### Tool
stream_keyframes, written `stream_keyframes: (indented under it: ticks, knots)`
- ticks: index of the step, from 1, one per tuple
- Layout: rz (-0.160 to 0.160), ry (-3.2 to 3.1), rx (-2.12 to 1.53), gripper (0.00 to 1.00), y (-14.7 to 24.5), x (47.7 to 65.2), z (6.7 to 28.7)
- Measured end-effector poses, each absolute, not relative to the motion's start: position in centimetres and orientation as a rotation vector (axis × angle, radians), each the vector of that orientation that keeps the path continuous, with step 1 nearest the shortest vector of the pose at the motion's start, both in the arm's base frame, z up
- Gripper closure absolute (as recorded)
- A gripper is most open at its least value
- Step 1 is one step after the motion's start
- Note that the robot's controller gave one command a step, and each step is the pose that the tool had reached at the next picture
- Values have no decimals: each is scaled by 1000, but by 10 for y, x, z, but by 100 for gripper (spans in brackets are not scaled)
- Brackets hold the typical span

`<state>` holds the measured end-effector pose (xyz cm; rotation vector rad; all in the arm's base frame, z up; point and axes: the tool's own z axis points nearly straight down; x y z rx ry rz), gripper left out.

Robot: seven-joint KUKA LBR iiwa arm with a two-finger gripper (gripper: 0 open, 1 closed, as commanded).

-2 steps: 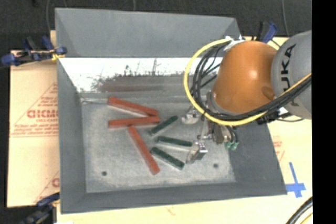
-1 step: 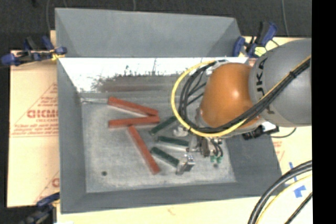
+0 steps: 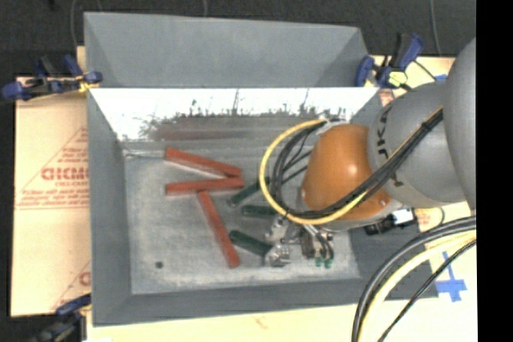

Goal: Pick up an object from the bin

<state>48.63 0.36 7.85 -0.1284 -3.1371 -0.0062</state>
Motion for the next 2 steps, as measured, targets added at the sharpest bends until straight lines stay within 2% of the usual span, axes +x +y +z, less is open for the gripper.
stream_keyframes:
  ticks: [1, 2]
  knots:
    - [-6, -3137, -129, 100, 4, 486, 79]
    - [-1, -3143, -122, 100, -10, 497, 216]
